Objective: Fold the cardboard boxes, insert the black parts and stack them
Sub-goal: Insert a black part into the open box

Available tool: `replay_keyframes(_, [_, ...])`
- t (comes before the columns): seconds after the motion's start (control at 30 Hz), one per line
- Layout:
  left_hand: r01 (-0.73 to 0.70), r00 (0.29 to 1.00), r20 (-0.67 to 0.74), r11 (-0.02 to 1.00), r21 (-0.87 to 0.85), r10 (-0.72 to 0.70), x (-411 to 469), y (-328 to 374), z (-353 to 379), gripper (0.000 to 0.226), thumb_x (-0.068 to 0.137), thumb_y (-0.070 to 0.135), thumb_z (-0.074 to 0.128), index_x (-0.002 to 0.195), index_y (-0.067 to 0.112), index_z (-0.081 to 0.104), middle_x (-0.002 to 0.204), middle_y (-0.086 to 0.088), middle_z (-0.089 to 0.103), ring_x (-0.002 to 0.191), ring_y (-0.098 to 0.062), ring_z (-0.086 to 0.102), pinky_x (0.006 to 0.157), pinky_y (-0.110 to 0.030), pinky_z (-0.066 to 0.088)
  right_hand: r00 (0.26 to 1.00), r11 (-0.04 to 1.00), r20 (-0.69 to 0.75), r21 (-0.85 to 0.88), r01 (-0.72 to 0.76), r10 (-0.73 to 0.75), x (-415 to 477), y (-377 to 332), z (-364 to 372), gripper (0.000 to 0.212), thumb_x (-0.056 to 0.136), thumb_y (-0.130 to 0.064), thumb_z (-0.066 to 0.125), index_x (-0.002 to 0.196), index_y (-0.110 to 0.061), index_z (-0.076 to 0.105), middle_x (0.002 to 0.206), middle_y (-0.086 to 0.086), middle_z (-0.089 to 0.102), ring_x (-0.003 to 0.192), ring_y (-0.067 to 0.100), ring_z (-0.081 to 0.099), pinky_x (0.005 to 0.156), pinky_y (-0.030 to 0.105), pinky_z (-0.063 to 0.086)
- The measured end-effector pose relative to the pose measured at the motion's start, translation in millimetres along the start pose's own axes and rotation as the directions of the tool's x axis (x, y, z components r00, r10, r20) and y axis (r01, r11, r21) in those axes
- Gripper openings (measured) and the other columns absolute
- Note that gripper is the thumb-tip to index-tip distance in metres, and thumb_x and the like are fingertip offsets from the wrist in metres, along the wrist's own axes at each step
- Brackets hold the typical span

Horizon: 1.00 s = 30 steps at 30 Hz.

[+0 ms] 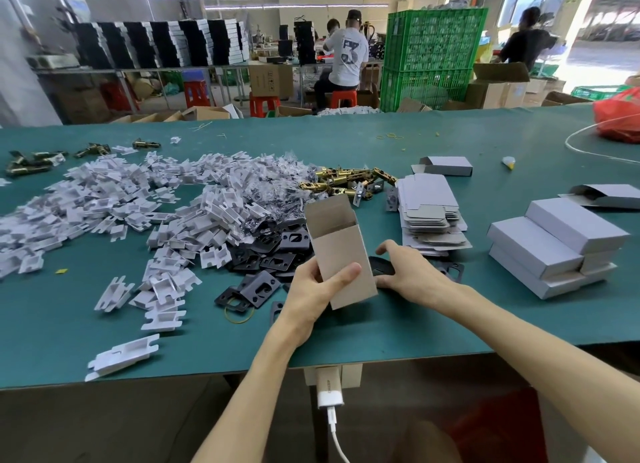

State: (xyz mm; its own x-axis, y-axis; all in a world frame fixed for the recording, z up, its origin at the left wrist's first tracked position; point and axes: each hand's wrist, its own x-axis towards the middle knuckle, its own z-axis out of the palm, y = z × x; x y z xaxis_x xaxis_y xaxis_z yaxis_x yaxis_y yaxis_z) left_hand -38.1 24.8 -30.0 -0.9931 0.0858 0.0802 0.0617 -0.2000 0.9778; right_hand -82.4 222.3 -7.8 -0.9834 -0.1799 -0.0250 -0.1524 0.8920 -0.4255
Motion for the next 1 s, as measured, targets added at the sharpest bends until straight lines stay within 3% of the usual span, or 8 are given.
replay_keyframes(0.17, [0.038,0.997,-0.061,0.997,-0.065,-0.042,0,3,1,0.054,0.079,0.048,0.081,0.112,0.008,0.069,0.092,-0.003,0.077,0.078,-0.018,0.071,0.048,-0.030,0.052,1.000,1.000,-0.012,-0.027,-0.007,0.007,-1,2,2,0.060,0.088,-0.041,0.073,0.135,-0.017,0.044,0.125,0.012,0.060,0.119,0.029,0.054,0.090,0.037,0.043])
replay_keyframes(0.43, [0.047,0.999,-0.012,0.992,-0.116,-0.049,1,3,-1,0.051,0.094,0.044,0.073,0.121,0.001,0.064,0.096,-0.012,0.076,0.080,-0.028,0.073,0.046,-0.038,0.058,1.000,0.999,0.002,0.031,-0.022,0.022,-3,-1,-1,0.053,0.090,-0.037,0.070,0.133,-0.020,0.045,0.110,0.005,0.065,0.103,0.027,0.060,0.087,0.036,0.047])
replay_keyframes(0.53, [0.045,0.999,-0.023,0.992,-0.116,-0.048,1,3,0,0.054,0.088,0.043,0.074,0.123,0.004,0.062,0.099,-0.011,0.077,0.084,-0.028,0.075,0.049,-0.038,0.059,1.000,0.986,-0.024,0.164,-0.015,0.019,-4,-7,-5,0.037,0.090,-0.021,0.067,0.125,-0.018,0.055,0.088,-0.002,0.067,0.080,0.018,0.063,0.070,0.030,0.047])
replay_keyframes(0.63, [0.046,0.999,-0.013,0.993,-0.107,-0.047,2,2,0,0.055,0.084,0.040,0.077,0.124,0.005,0.062,0.106,-0.013,0.075,0.089,-0.027,0.076,0.054,-0.040,0.062,0.996,0.832,-0.032,0.553,-0.049,0.080,-5,-19,-25,0.021,0.090,-0.012,0.072,0.108,-0.003,0.067,0.070,0.005,0.072,0.057,0.016,0.066,0.049,0.025,0.048])
replay_keyframes(0.7, [0.042,0.999,0.000,0.994,-0.103,-0.042,2,2,0,0.053,0.084,0.039,0.077,0.124,0.007,0.062,0.109,-0.013,0.074,0.091,-0.026,0.075,0.056,-0.042,0.063,0.999,0.653,0.000,0.757,-0.025,0.038,-9,-30,-47,0.033,0.087,-0.016,0.079,0.112,-0.001,0.064,0.084,0.009,0.077,0.070,0.018,0.075,0.054,0.021,0.053])
replay_keyframes(0.77, [0.042,0.999,0.010,0.995,-0.095,-0.041,2,2,0,0.053,0.086,0.038,0.076,0.125,0.006,0.062,0.112,-0.017,0.073,0.090,-0.027,0.074,0.056,-0.042,0.062,0.996,0.569,-0.090,0.819,0.073,0.001,-13,-42,-69,0.039,0.084,-0.011,0.079,0.117,0.000,0.062,0.094,0.011,0.078,0.080,0.023,0.077,0.060,0.020,0.056])
replay_keyframes(0.93, [0.023,0.998,0.055,0.998,-0.064,-0.019,3,1,-2,0.047,0.094,0.033,0.076,0.130,0.006,0.060,0.121,-0.020,0.070,0.095,-0.031,0.073,0.061,-0.044,0.062,0.904,0.750,-0.403,0.554,0.363,-0.140,-15,-69,-106,0.014,0.093,-0.022,0.073,0.103,-0.012,0.075,0.075,0.001,0.075,0.066,0.013,0.069,0.059,0.023,0.049])
replay_keyframes(1.0, [0.018,0.997,0.076,0.998,-0.061,-0.013,2,2,-2,0.049,0.090,0.035,0.078,0.128,0.008,0.062,0.118,-0.016,0.073,0.097,-0.031,0.073,0.062,-0.044,0.062,0.883,0.841,-0.410,0.374,0.390,-0.228,-13,-81,-109,0.016,0.089,-0.027,0.077,0.099,-0.014,0.078,0.065,-0.011,0.065,0.060,-0.003,0.059,0.058,0.009,0.041])
